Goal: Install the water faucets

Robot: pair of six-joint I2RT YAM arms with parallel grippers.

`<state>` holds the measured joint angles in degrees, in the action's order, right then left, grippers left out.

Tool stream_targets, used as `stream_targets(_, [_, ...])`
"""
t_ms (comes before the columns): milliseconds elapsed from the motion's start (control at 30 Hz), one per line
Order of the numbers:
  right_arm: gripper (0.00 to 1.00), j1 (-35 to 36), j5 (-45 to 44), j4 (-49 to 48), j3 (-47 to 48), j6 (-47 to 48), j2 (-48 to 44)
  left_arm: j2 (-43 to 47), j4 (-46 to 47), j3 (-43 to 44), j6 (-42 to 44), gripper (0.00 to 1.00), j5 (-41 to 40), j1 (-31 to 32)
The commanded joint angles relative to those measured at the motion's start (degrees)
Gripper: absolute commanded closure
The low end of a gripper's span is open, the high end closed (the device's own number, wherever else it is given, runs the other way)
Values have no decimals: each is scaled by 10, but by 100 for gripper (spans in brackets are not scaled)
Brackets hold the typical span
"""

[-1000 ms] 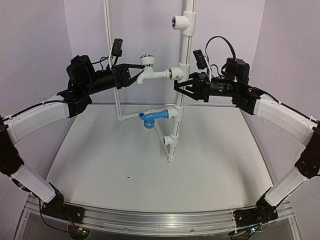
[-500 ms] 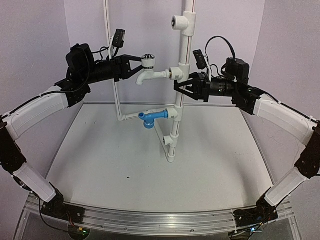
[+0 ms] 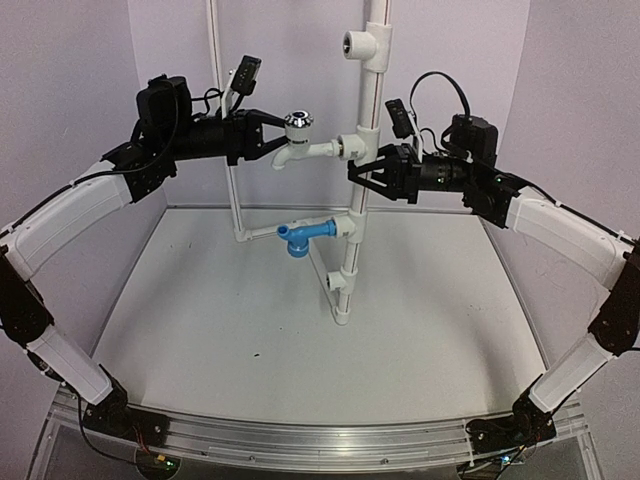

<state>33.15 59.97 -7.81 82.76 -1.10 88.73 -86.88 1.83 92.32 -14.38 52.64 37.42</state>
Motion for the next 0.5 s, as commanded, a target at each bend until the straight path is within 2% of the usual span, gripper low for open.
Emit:
stream_targets(0, [100, -1, 6, 78, 0, -73, 17, 4, -74, 55, 67, 100, 16, 38])
stream_targets(200, [100, -1, 5, 78, -2, -75, 14, 4, -116, 96, 100, 100, -16, 56])
stream_targets(467, [100, -2, 2, 76, 2, -84, 16, 1, -166, 126, 121, 100, -17, 77])
